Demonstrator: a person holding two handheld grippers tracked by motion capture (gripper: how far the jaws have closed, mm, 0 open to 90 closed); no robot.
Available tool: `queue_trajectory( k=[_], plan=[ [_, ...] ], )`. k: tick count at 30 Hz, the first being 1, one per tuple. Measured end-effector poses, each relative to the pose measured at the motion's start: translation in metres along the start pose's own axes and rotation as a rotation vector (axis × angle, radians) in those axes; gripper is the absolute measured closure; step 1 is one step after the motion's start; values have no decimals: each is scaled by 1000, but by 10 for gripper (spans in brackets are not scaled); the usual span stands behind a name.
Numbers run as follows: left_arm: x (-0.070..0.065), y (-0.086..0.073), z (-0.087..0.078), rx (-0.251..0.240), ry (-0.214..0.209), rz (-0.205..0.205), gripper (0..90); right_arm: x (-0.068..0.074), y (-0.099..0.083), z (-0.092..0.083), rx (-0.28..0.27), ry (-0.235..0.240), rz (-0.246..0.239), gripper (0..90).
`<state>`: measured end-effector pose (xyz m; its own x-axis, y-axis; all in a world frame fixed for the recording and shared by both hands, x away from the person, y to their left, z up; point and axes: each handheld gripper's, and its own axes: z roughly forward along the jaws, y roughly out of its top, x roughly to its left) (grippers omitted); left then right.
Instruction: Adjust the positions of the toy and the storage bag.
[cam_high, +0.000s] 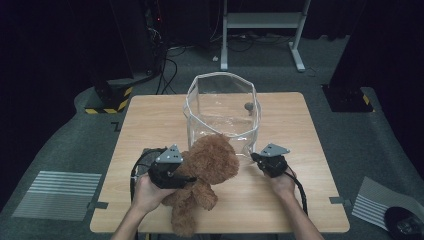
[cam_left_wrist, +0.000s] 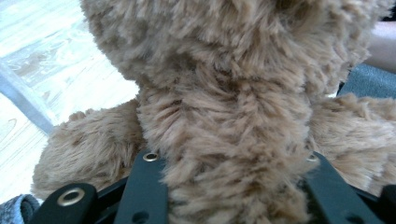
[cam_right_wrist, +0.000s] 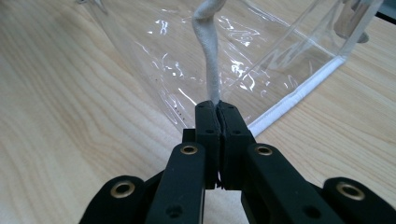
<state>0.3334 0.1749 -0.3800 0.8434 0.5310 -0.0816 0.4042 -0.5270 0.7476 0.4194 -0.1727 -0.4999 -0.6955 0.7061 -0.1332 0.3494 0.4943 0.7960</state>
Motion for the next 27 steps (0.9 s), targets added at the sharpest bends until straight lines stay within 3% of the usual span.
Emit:
queue_trajectory(
  k=[9, 27],
  plan=[
    [-3, 2, -10, 5, 12, 4, 647, 9, -7, -10, -8, 19, -34, 886],
    [-5, 11, -38, -44, 17, 2, 647, 28, -20, -31, -20, 56, -76, 887]
  ],
)
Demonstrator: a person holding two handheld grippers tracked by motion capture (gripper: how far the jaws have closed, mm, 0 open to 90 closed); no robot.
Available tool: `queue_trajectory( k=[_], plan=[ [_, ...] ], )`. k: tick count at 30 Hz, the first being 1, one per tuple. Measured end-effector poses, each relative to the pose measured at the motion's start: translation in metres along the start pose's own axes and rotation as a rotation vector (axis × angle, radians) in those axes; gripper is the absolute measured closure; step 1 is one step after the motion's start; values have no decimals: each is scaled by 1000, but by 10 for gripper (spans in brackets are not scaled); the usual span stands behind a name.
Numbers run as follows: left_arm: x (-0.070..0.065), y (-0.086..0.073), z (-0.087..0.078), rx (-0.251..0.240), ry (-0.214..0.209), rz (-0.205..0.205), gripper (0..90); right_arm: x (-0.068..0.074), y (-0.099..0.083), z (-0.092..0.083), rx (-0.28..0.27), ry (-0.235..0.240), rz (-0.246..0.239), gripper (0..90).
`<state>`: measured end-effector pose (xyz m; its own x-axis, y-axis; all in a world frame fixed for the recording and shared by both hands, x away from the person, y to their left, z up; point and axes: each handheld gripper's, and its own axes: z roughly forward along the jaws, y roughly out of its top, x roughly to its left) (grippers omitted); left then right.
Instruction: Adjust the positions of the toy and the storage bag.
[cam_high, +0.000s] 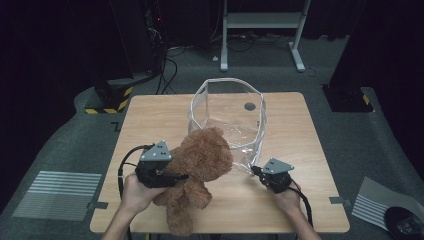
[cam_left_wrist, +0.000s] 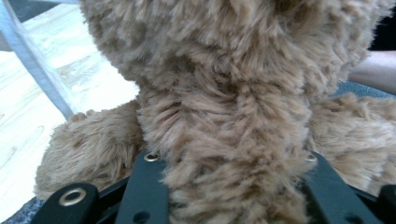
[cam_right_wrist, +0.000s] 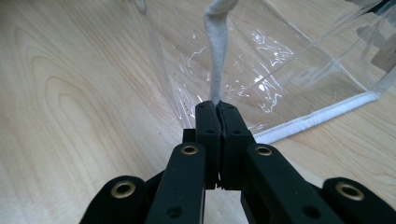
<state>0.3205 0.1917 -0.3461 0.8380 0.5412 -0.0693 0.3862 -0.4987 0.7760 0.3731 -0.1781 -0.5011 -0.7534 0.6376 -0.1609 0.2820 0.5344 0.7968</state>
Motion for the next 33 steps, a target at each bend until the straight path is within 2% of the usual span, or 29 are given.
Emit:
queue_trajectory(
  k=[12, 15, 18, 21, 26, 33],
  plan=[
    [12, 10, -15, -20, 13, -35, 647, 2, -3, -4, -2, 20, 3, 865],
    [15, 13, -17, -23, 24, -38, 647, 3, -3, -5, -9, 20, 10, 735],
    [19, 16, -20, -36, 22, -49, 646, 2, -2, -7, -36, 16, 30, 638],
    [22, 18, -23, -49, 23, -57, 646, 0, -3, -6, -29, -1, 47, 554],
    [26, 23, -26, -59, 31, -66, 646, 1, -8, -1, 16, -5, 67, 476],
    [32, 30, -30, -68, 47, -77, 646, -1, -13, 8, 58, 10, 131, 456]
  ],
)
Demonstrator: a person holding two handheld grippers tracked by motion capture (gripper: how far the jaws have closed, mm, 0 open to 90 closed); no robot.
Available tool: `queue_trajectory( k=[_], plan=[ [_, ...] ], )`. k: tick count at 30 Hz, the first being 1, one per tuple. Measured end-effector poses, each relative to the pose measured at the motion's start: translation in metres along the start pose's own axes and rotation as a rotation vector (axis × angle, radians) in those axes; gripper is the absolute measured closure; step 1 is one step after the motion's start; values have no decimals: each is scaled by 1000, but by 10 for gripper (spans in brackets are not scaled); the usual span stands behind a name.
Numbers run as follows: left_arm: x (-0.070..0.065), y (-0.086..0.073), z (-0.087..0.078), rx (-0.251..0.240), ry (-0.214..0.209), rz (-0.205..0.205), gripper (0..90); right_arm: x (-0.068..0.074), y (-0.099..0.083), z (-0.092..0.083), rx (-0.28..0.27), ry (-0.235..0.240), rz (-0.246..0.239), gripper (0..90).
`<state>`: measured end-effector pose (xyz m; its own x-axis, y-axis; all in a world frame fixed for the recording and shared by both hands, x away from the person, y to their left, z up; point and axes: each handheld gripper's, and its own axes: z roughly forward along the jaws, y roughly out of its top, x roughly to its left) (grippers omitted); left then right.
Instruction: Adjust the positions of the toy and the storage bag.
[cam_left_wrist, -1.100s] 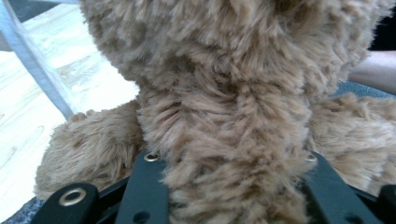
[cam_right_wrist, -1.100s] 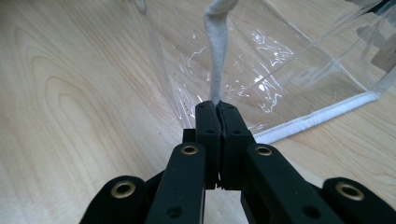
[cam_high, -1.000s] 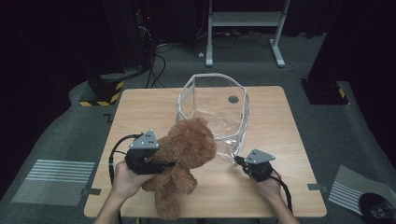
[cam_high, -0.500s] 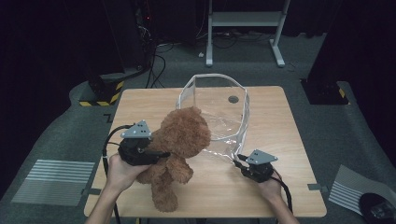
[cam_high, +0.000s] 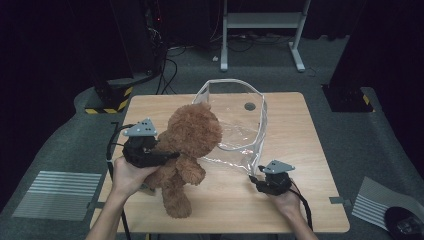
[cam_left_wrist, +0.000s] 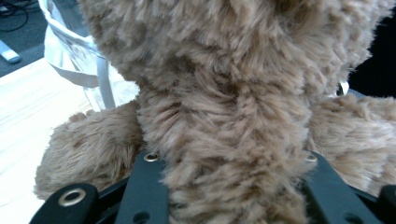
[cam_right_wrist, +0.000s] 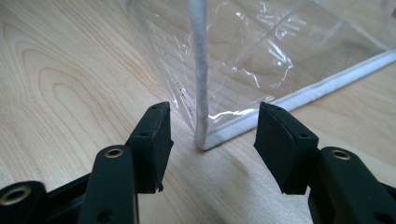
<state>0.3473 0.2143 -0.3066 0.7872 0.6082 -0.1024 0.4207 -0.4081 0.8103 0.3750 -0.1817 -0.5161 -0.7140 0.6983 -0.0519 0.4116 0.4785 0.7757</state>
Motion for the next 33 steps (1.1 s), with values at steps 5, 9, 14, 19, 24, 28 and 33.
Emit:
queue_trajectory(
  k=[5, 9, 14, 19, 24, 28, 33],
  plan=[
    [3, 3, 0, 3, 8, -12, 646, 1, -1, 5, 14, -2, 12, 455],
    [6, 5, 0, 0, 9, -23, 646, 1, -2, 8, 19, -2, 16, 455],
    [12, 9, 0, 4, 18, -33, 646, 1, -2, 9, 19, -3, 15, 453],
    [17, 14, -1, -9, 18, -49, 646, 2, -1, 9, 24, -5, 11, 451],
    [20, 22, -6, -25, 28, -53, 645, 2, -1, 9, 25, -6, 11, 449],
    [23, 28, -8, -42, 31, -63, 645, 2, -1, 10, 27, -6, 9, 449],
    [28, 34, -8, -49, 40, -74, 644, 2, -1, 10, 30, -6, 14, 447]
  ],
)
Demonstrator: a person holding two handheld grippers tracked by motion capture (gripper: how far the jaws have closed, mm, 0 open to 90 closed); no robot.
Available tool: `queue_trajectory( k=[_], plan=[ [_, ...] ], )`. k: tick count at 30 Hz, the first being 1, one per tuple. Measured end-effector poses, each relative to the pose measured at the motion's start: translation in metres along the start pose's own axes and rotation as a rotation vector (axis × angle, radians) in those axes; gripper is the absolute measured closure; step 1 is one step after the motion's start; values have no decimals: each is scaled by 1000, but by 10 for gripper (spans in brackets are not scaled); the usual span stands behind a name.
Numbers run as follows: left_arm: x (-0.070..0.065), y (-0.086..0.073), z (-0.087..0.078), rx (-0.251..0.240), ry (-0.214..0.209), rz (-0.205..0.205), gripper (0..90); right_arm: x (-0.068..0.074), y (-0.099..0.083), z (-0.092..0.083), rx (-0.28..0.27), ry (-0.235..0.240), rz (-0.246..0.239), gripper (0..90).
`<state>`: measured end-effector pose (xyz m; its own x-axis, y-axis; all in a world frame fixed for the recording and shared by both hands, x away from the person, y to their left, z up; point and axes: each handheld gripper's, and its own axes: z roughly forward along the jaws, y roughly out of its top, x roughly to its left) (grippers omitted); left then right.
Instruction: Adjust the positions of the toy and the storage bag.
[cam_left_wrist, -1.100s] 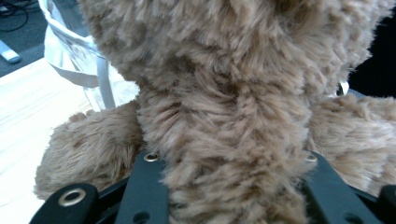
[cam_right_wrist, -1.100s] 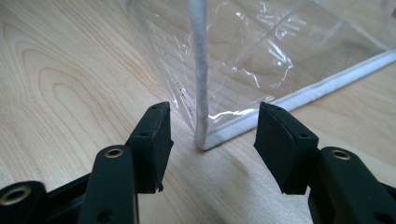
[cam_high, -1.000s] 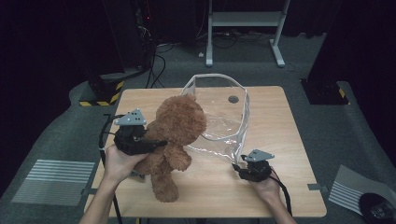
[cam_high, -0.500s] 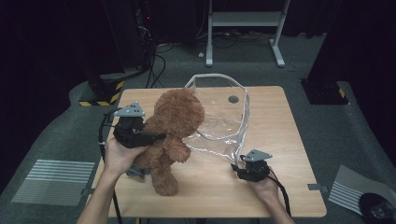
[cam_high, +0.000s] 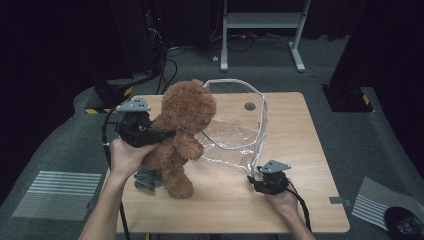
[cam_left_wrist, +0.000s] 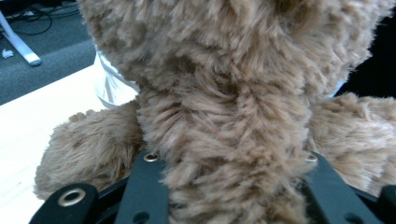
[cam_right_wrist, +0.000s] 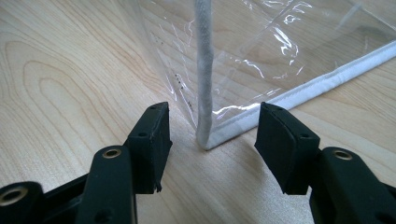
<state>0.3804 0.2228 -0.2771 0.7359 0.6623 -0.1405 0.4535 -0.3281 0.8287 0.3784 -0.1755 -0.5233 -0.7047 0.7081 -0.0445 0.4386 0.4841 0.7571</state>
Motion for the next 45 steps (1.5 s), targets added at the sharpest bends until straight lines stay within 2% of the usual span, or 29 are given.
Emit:
queue_trajectory(
  k=[10, 21, 34, 45],
  plan=[
    [5, 11, 5, 0, 12, -5, 643, 0, 0, 1, 5, -6, -7, 437],
    [4, 28, 3, -16, 22, 4, 641, 3, 1, 2, 27, -17, -26, 423],
    [1, 50, 8, -11, 21, 20, 640, 2, 1, 2, 21, -16, -16, 412],
    [0, 57, 12, -6, 21, 24, 640, 1, 1, 1, 17, -15, -13, 412]
  ],
)
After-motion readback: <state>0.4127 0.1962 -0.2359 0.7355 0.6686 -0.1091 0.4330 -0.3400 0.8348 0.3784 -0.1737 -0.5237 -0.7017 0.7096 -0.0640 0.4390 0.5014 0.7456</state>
